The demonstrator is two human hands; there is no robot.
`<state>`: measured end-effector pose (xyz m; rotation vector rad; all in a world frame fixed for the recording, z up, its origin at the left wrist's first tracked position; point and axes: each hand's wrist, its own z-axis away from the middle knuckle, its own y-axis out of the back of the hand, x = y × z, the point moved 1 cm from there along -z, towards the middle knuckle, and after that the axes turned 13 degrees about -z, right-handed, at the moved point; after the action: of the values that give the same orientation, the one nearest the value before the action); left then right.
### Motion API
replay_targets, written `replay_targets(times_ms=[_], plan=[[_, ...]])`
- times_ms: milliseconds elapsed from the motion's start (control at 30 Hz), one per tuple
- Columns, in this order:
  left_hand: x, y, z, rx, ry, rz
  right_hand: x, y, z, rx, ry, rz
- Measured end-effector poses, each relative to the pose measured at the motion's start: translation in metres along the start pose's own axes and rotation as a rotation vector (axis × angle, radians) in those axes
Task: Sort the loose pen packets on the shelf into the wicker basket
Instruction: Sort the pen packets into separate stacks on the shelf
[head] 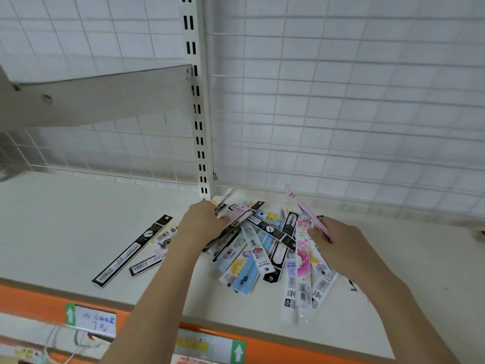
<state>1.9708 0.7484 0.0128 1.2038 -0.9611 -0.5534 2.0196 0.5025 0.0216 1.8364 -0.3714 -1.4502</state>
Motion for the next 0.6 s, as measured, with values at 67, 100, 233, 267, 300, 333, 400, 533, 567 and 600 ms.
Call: replay_targets(times_ms=[67, 100, 233, 267, 300, 333, 400, 533, 567, 600], plan=[[-0.002, -0.006, -0.004, -0.060, 0.003, -0.068, -0.003, -0.005, -0.001, -0.003, 0.001, 0.013], [-0.003, -0.007, -0.005, -0.070, -0.002, -0.070, -0.004, -0.007, -0.003, -0.005, -0.002, 0.038], [-0.008, 0.004, -0.001, -0.003, 0.003, 0.040, -0.011, -0.018, -0.013, -0.006, 0.012, 0.154], [-0.010, 0.010, 0.002, 0.027, 0.012, 0.064, -0.014, -0.022, -0.015, -0.021, 0.022, 0.146], [-0.013, 0.017, 0.005, 0.054, 0.020, 0.081, -0.017, -0.027, -0.019, -0.046, 0.035, 0.127], [-0.018, 0.023, 0.007, 0.072, 0.023, 0.095, -0.022, -0.032, -0.022, -0.071, 0.046, 0.119], [-0.029, 0.032, 0.013, 0.086, 0.024, 0.112, -0.033, -0.043, -0.028, -0.111, 0.063, 0.144], [-0.057, 0.039, 0.025, 0.118, 0.078, 0.224, -0.059, -0.071, -0.046, -0.159, 0.063, 0.192], [-0.064, 0.040, 0.028, 0.128, 0.104, 0.244, -0.066, -0.079, -0.049, -0.159, 0.063, 0.197], [-0.070, 0.041, 0.032, 0.138, 0.125, 0.257, -0.073, -0.085, -0.052, -0.147, 0.067, 0.201]])
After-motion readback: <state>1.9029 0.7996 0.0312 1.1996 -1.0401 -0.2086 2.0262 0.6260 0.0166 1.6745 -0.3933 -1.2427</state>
